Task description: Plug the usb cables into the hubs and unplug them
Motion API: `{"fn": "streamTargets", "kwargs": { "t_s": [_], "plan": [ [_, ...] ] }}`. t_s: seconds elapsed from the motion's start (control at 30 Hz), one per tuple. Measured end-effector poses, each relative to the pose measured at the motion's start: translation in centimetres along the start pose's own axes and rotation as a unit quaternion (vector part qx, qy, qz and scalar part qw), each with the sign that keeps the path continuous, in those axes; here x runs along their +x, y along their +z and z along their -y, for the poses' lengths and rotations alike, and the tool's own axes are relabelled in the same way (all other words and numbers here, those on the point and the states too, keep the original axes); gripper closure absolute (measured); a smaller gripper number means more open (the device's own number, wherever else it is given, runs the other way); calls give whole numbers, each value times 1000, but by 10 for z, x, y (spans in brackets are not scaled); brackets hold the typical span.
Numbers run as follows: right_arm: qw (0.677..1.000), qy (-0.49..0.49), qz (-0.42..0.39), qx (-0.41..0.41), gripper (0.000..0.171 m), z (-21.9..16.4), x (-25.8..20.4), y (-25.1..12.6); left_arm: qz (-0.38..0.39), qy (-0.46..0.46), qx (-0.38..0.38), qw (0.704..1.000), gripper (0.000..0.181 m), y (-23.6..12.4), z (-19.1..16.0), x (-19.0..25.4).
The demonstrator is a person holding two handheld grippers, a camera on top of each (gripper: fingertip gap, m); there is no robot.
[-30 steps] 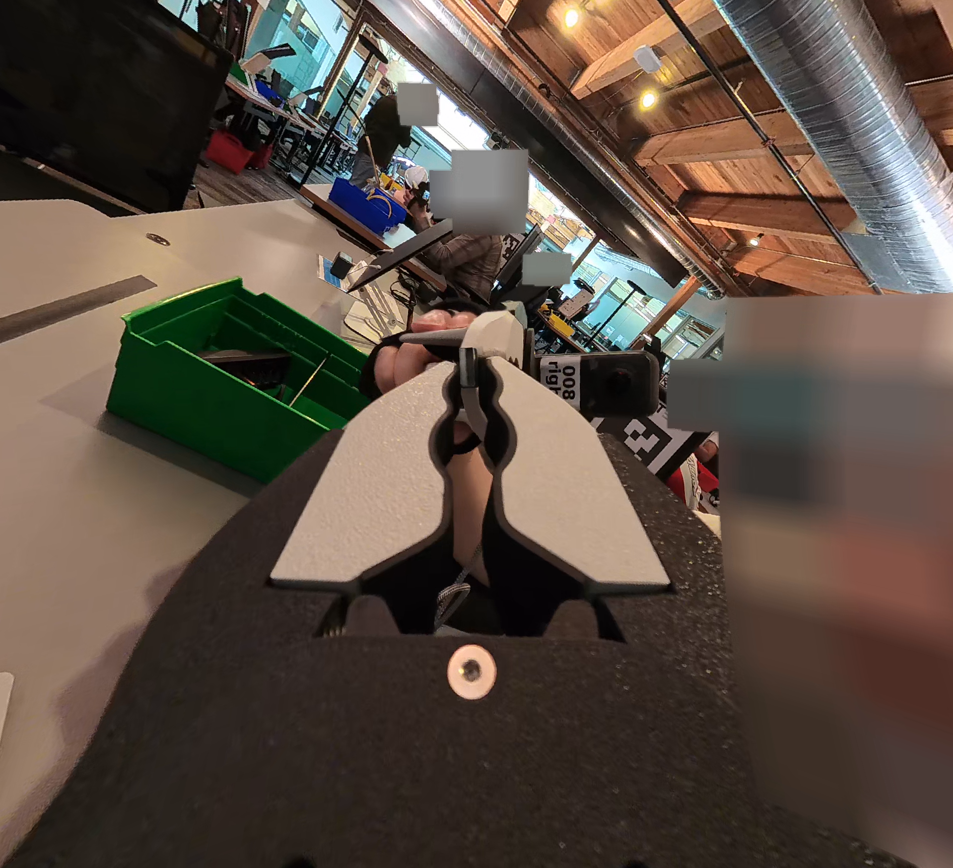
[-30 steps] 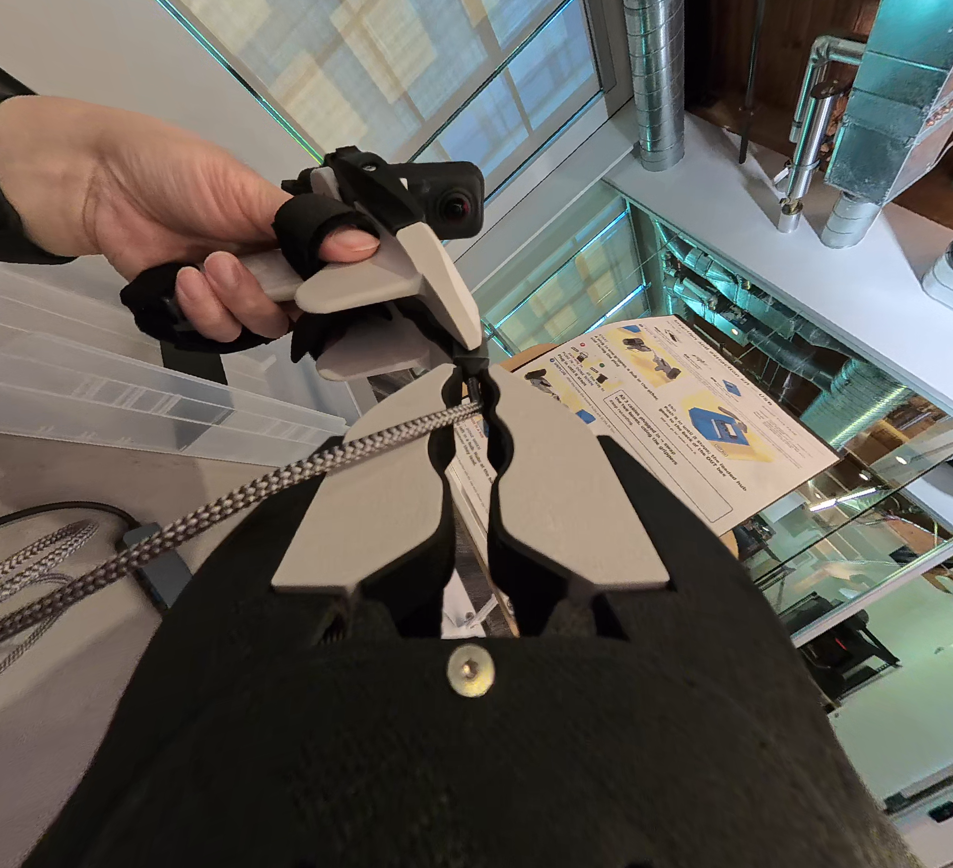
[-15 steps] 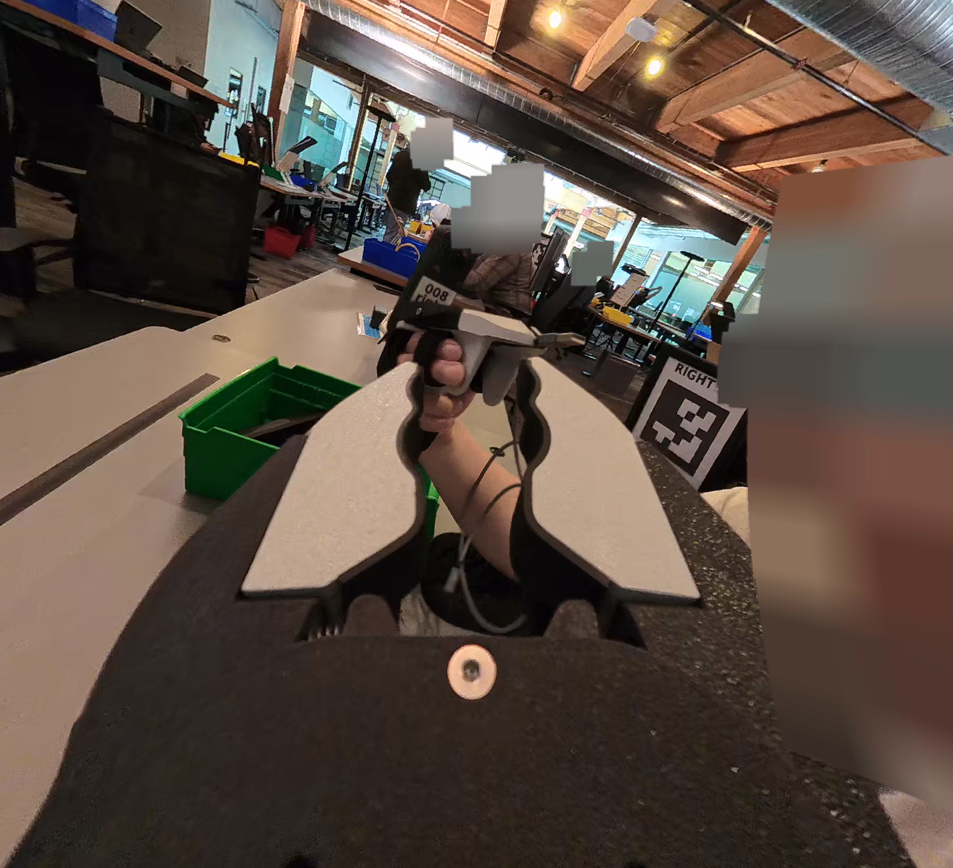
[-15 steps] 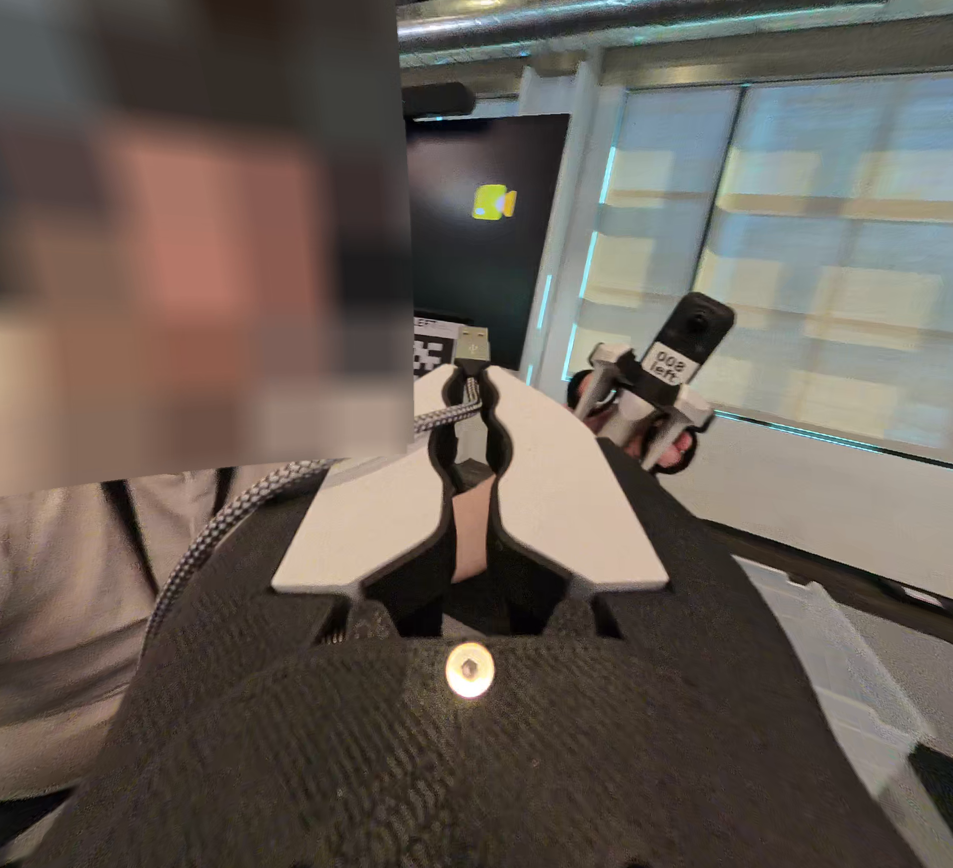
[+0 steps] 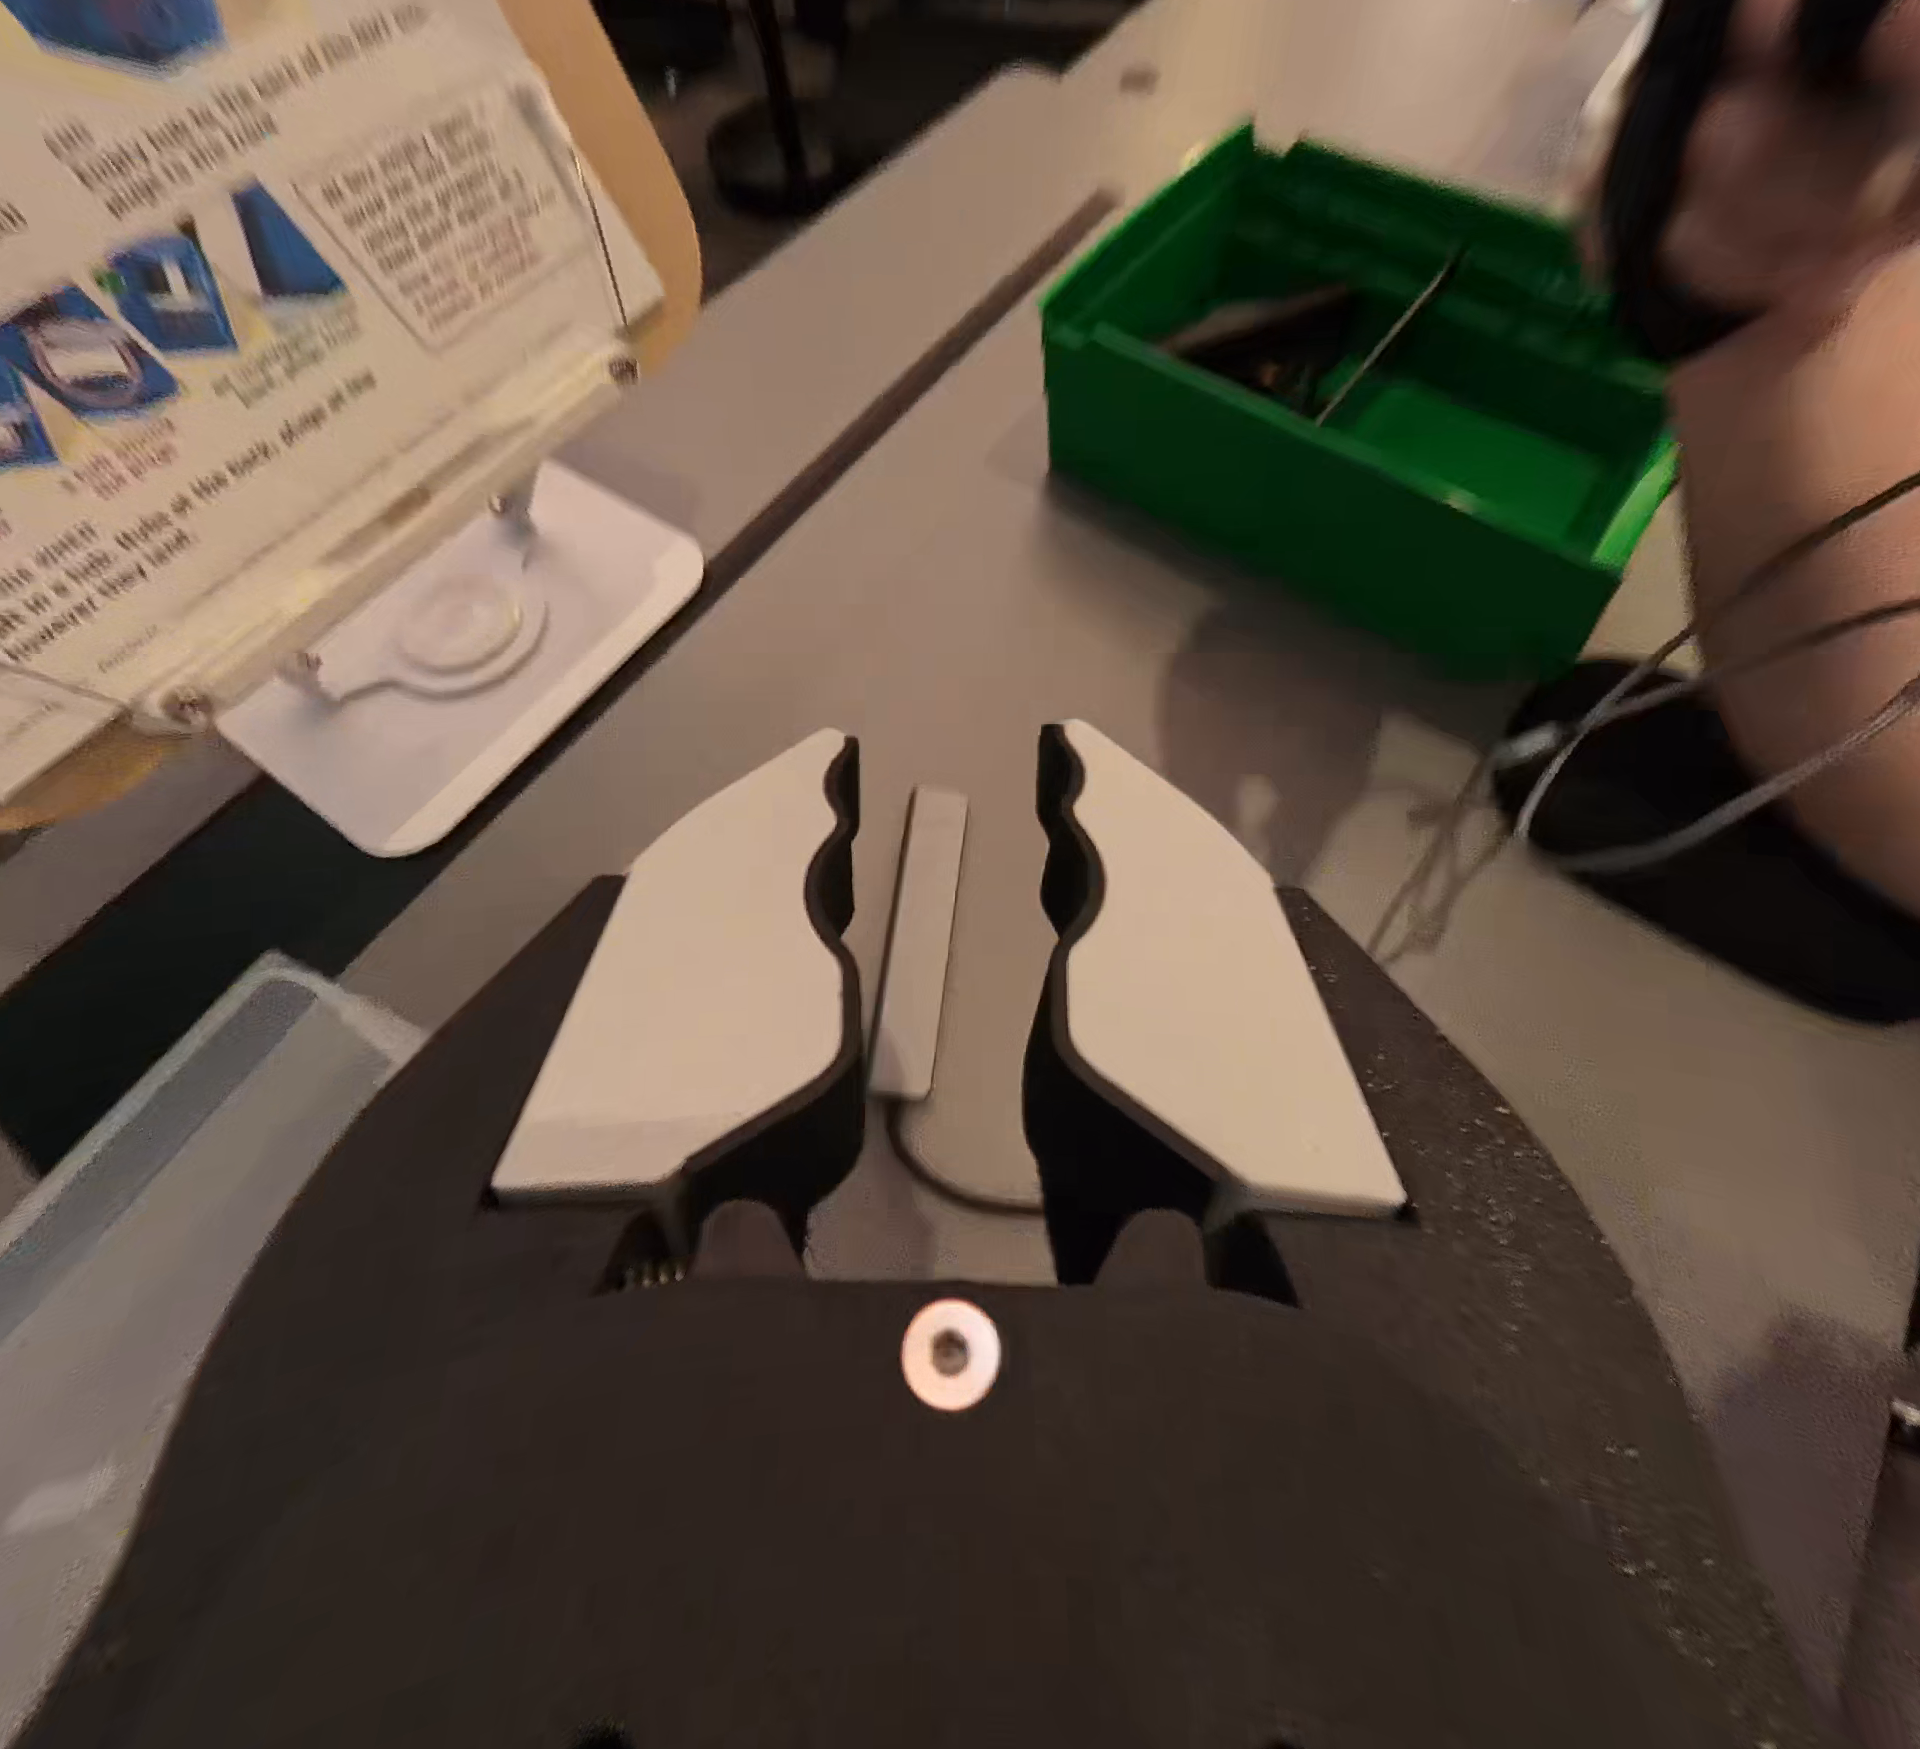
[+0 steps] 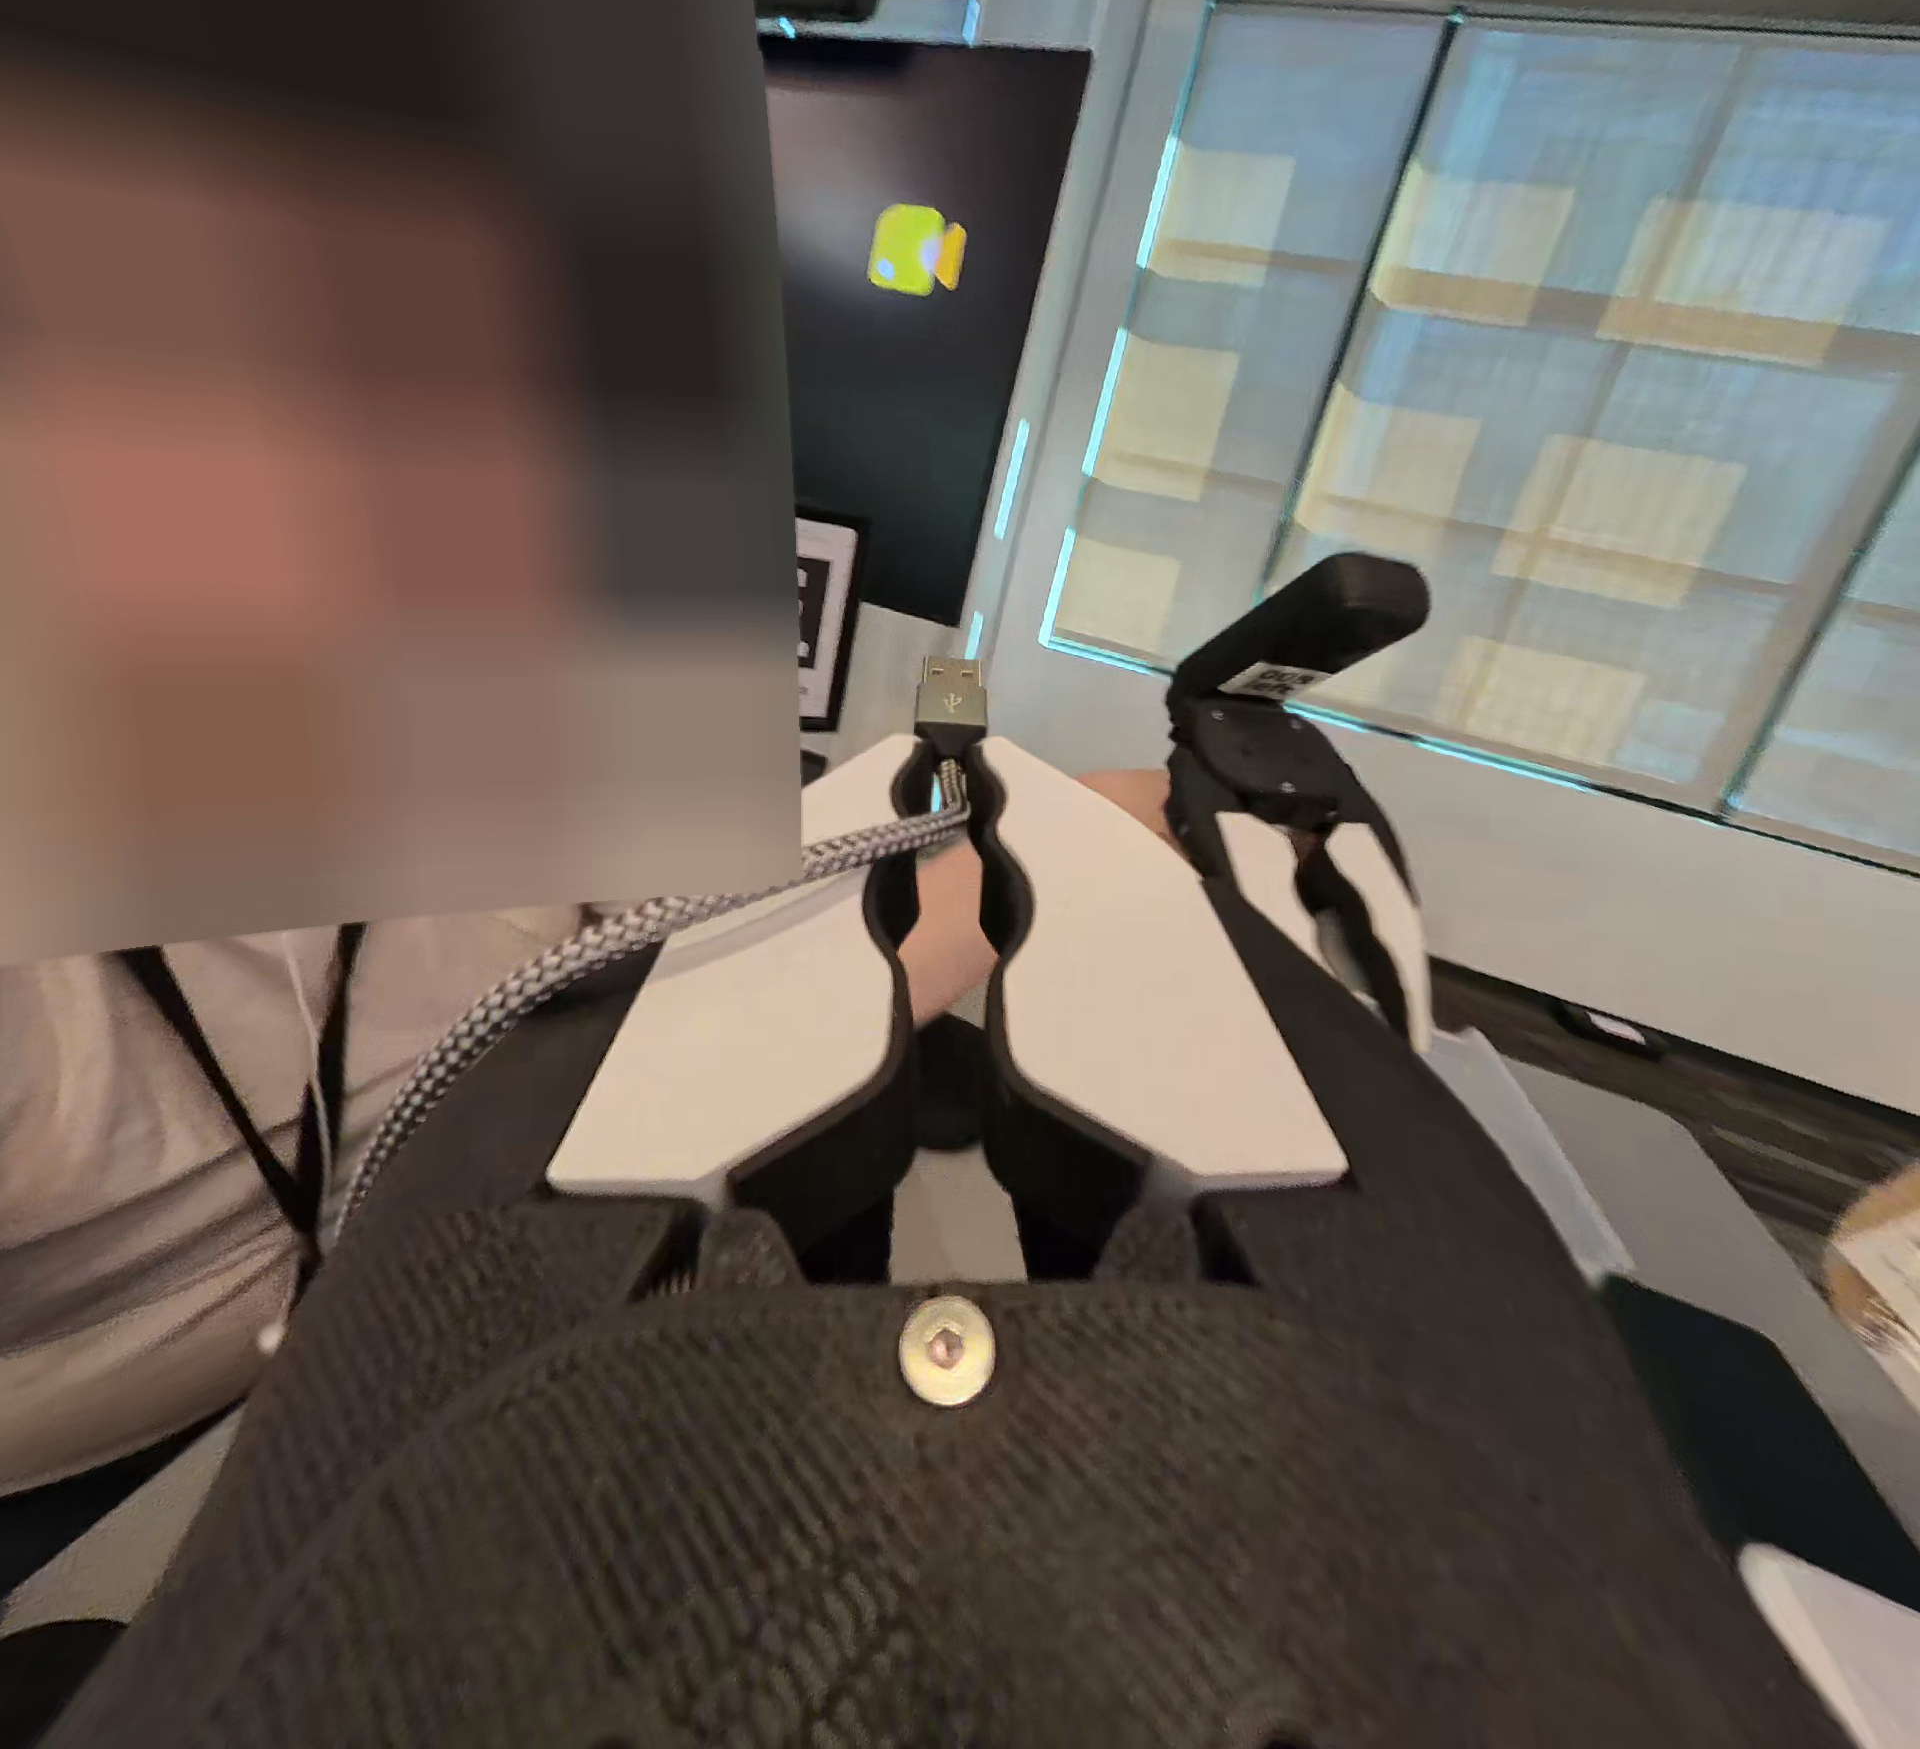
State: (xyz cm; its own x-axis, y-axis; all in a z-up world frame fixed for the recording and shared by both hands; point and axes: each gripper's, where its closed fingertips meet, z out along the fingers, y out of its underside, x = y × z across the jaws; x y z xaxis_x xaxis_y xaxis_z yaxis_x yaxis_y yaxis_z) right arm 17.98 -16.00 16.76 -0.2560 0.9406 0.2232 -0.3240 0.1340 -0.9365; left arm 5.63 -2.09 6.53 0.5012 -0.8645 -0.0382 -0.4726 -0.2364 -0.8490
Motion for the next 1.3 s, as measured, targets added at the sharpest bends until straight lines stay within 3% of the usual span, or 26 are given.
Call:
{"fn": "streamTargets", "kwargs": {
  "t_s": [0.03,0.17,0.3,0.4,0.53,0.67,0.93,1.0,1.13,1.2,1.3],
  "plan": [
    [1000,-9,-17,-16,164,-1,1,-2,3,4,-39,999,149,8,-12,-1],
    [994,-49,-71,-60,164,5,1,-14,10,14,-140,990,157,40,-43,-5],
    [991,-81,-88,-53,164,22,-10,-25,-1,24,-206,978,153,70,-69,0],
    [988,-98,-104,-58,164,29,-13,-31,4,18,-296,955,150,86,-104,-2],
    [985,-112,-114,-59,164,34,-18,-37,21,17,-365,931,151,101,-137,-12],
    [985,-121,-114,-52,164,39,-22,-41,12,17,-418,908,140,100,-165,-18],
    [984,-125,-116,-48,164,41,-24,-46,2,14,-504,864,138,96,-206,-21],
    [984,-127,-116,-50,164,41,-25,-46,-11,3,-500,866,150,98,-205,-18],
    [984,-126,-118,-51,164,40,-24,-48,-27,-19,-499,866,152,98,-204,-17],
    [984,-124,-117,-51,164,39,-23,-49,-60,-65,-494,865,152,97,-202,-6],
    [984,-122,-118,-58,164,36,-21,-48,-178,-185,-471,844,152,96,-191,34]
  ]
}}
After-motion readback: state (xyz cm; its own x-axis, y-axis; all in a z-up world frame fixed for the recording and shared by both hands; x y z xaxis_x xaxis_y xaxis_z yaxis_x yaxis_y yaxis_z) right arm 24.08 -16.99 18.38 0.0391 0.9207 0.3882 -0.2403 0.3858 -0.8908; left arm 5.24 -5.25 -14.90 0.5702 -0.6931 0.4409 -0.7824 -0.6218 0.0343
